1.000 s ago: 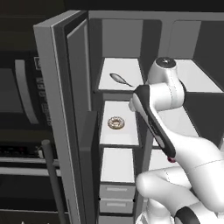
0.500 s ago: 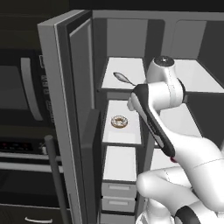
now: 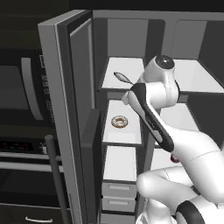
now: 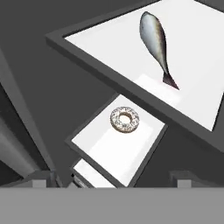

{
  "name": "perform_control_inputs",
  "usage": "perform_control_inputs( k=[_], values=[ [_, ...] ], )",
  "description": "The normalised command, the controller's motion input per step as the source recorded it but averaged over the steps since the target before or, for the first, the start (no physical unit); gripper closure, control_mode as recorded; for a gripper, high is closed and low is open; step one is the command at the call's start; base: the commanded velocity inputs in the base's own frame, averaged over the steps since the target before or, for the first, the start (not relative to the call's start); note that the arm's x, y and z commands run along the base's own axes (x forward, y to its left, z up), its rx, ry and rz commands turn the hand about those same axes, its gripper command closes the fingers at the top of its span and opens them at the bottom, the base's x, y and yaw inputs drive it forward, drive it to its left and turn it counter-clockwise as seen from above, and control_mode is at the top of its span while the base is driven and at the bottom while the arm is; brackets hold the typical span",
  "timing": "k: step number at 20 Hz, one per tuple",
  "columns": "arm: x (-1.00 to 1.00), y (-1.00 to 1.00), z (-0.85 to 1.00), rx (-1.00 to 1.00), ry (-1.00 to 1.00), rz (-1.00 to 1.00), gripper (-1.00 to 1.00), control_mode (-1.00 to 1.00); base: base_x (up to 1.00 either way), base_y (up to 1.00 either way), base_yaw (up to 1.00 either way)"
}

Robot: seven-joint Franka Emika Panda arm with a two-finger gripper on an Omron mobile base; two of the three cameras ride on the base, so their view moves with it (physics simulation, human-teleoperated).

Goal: Pick up the frozen fish from the freezer, place it on any shelf in the fridge, and close the fridge and freezer doors when done.

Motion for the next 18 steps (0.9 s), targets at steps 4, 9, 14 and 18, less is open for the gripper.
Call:
perform_control_inputs(
  k=[4,9,14,18],
  values=[
    [0.66,0.78,0.22,-0.07,-0.09,-0.05,-1.00,-1.00,0.00,0.00,0.00],
    [0.66,0.07,0.49,0.00,0.00,-0.13,-1.00,-1.00,0.00,0.00,0.00],
    [0.82,0.01,0.07,0.00,0.00,-0.07,-1.00,-1.00,0.00,0.00,0.00],
    [0.57,-0.12,-0.18,0.00,0.00,-0.04,-1.00,-1.00,0.00,0.00,0.00]
  ],
)
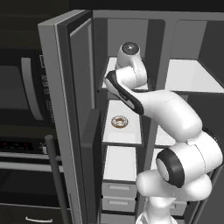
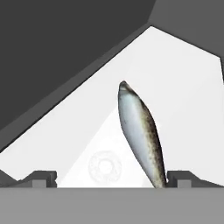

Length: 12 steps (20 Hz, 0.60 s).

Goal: Pick up the frozen fish from the freezer, place it on any shelf in the fridge, and close the fridge and freezer doors when done.

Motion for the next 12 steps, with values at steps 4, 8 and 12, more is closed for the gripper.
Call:
perform_control_inputs(
  k=[4,8,12],
  values=[
    [0.74,-0.02,-0.16,0.00,0.00,-0.05,-1.00,-1.00,0.00,0.00,0.00],
    [0.59,-0.09,-0.25,0.00,0.00,-0.01,-1.00,-1.00,0.00,0.00,0.00],
    [0.47,-0.14,-0.20,0.00,0.00,-0.02,-1.00,-1.00,0.00,0.00,0.00]
  ],
)
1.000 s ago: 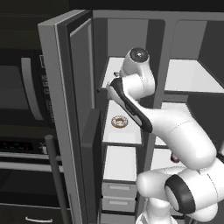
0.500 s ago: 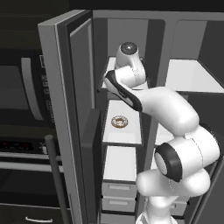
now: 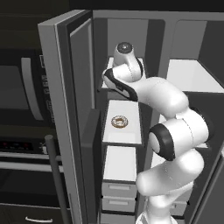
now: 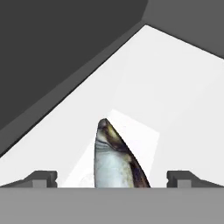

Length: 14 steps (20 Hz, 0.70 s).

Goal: Pick up the frozen fish from the freezer, place it on any shelf in the fridge, and close the fridge and freezer doors when done.

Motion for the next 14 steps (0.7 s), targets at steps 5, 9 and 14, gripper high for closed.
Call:
perform_control_inputs(
  k=[5,9,14],
  values=[
    [0.23,-0.19,-0.48,0.00,0.03,-0.02,-1.00,-1.00,0.00,0.00,0.00],
    [-0.09,-0.03,-0.70,0.00,0.08,-0.03,1.00,-1.00,0.00,0.00,0.00],
    [-0.40,0.00,-0.49,0.00,0.03,-0.06,1.00,-1.00,0.00,0.00,0.00]
  ],
)
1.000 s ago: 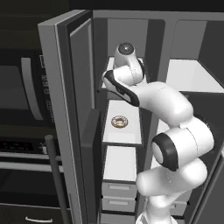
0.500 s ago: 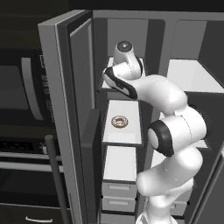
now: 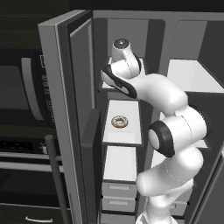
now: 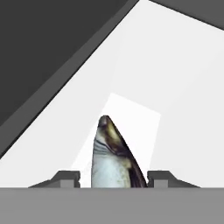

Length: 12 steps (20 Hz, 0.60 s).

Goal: Pick up the frozen fish from the freezer, place it on any shelf in the fridge, and close the fridge and freezer doors when done.

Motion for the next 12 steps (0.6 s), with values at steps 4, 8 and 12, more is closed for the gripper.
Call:
perform_control_inputs(
  k=[4,8,12],
  values=[
    [-0.74,-0.02,-0.11,0.00,-0.03,-0.02,1.00,-1.00,0.00,0.00,0.00],
    [-0.98,0.00,0.13,0.00,-0.13,0.00,1.00,-1.00,0.00,0.00,0.00],
    [-1.00,-0.03,0.22,0.00,-0.08,0.00,1.00,-1.00,0.00,0.00,0.00]
  ],
)
